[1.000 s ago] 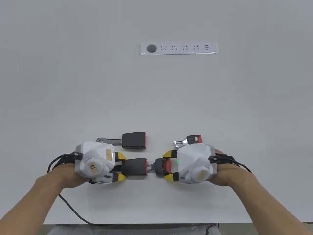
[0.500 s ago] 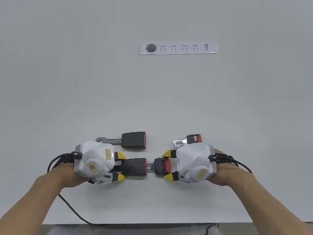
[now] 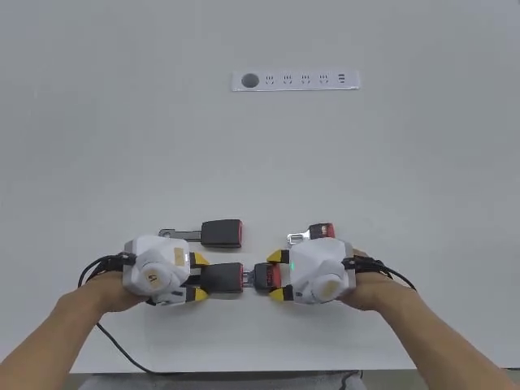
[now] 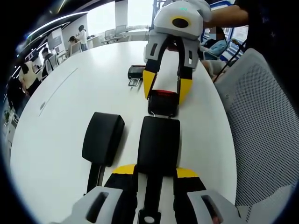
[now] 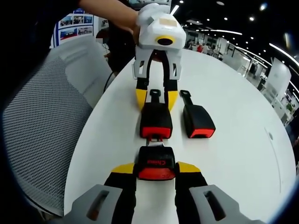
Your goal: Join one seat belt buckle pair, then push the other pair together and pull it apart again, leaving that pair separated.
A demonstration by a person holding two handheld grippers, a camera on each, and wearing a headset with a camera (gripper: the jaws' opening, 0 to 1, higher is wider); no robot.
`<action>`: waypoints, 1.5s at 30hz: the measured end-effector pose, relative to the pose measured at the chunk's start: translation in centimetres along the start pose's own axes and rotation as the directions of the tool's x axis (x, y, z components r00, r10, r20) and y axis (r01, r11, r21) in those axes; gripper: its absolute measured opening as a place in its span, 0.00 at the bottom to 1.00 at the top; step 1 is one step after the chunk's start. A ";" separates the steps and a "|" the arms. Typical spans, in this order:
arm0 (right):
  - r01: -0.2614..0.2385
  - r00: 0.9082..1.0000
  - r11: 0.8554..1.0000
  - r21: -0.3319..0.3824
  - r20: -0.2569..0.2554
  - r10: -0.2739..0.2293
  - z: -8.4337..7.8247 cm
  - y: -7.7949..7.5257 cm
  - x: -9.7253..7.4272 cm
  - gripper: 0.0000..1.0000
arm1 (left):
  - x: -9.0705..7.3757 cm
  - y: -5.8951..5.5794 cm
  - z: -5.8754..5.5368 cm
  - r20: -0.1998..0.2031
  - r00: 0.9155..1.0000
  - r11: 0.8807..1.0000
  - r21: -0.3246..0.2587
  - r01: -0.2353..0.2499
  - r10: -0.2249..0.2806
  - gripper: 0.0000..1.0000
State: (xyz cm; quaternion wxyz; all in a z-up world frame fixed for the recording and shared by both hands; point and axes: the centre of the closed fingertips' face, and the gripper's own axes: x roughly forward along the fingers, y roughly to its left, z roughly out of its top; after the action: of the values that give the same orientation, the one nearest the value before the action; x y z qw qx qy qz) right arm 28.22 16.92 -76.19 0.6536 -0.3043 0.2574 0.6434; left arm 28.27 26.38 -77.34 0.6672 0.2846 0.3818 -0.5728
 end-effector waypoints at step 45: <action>0.023 1.000 0.999 0.047 0.016 -0.024 1.3 0.3 0.1 0.27 | -0.1 -0.1 -0.3 -0.005 1.000 1.000 -0.010 -0.011 0.010 0.29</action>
State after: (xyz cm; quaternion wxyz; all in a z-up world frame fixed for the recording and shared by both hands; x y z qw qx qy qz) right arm 27.88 17.96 -75.38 0.6701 -0.2864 0.2634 0.6321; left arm 28.09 26.70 -77.41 0.6706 0.2847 0.3850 -0.5665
